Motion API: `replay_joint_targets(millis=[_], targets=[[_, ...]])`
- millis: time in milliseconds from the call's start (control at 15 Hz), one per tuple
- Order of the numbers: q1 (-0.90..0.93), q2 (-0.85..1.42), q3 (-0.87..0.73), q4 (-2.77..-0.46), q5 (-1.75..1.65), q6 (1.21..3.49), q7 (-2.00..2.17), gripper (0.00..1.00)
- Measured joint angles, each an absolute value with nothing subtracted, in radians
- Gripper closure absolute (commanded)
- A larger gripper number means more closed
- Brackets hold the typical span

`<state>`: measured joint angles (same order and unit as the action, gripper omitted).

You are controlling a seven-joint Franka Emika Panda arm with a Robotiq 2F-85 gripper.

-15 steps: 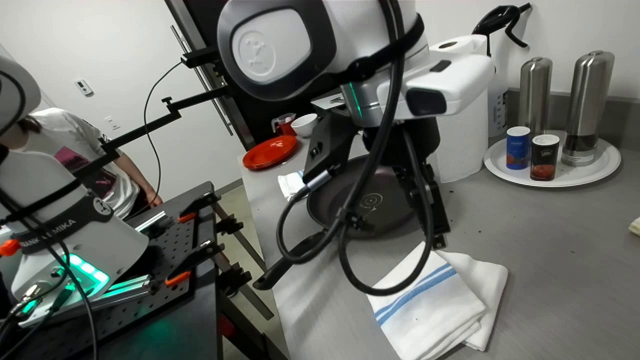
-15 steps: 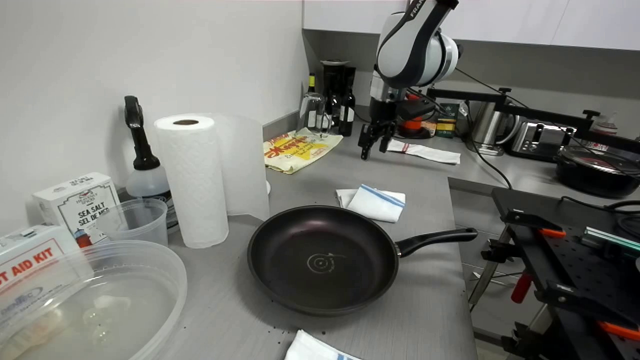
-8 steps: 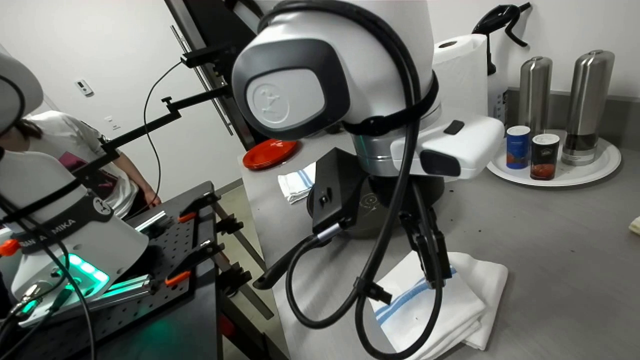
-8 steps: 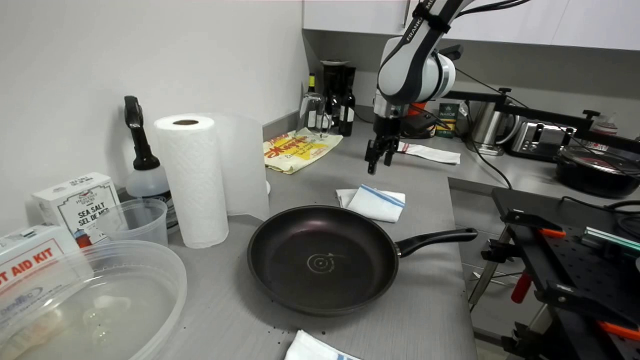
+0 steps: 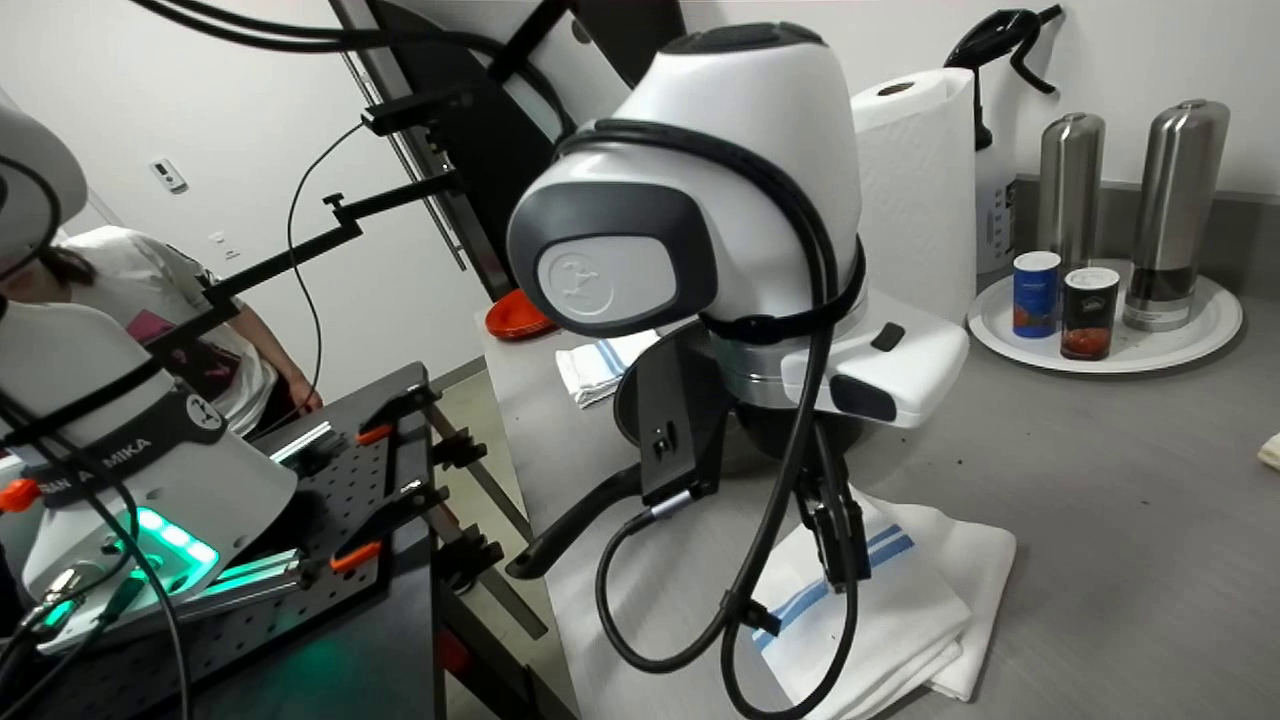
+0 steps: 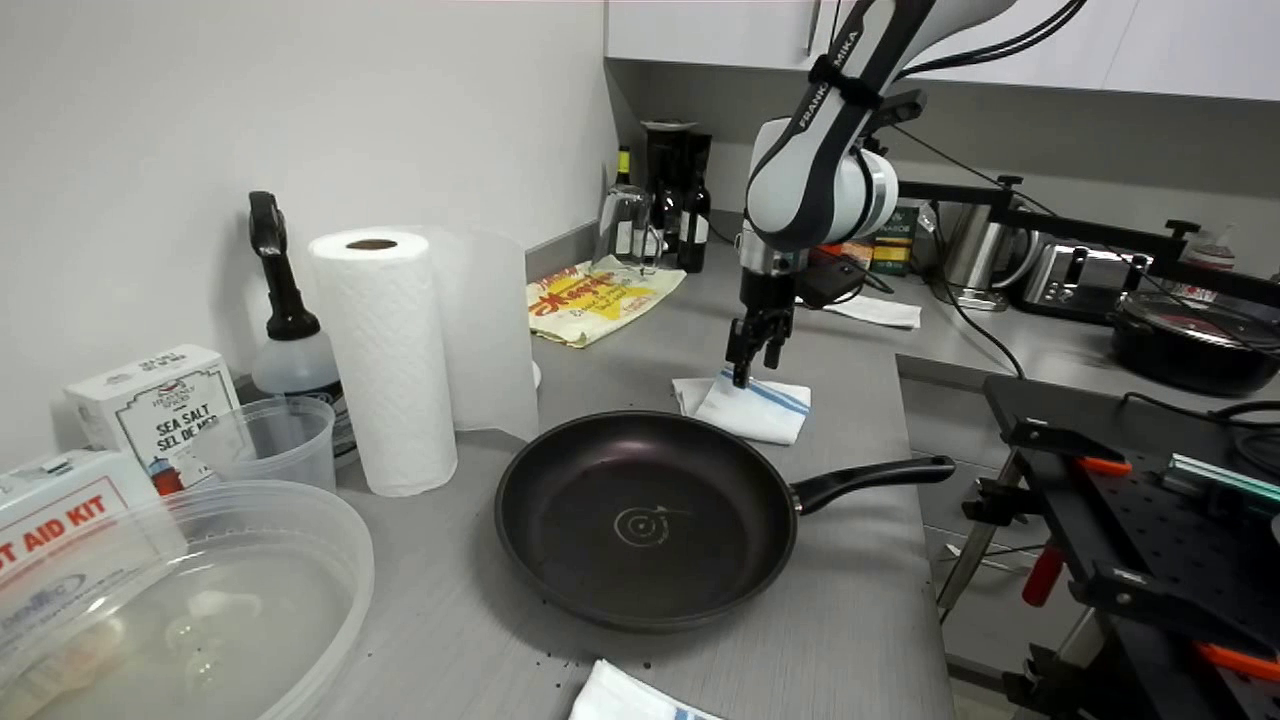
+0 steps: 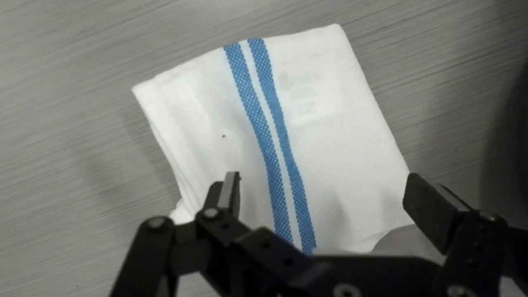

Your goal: Wipe the pan with a towel

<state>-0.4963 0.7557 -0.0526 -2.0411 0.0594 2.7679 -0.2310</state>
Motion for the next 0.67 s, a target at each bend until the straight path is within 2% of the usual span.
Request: replay_joint_targets(millis=[667], targets=[[-0.495, 0.871, -0.052, -1.936, 0.059, 2.813, -0.231, 0.00]])
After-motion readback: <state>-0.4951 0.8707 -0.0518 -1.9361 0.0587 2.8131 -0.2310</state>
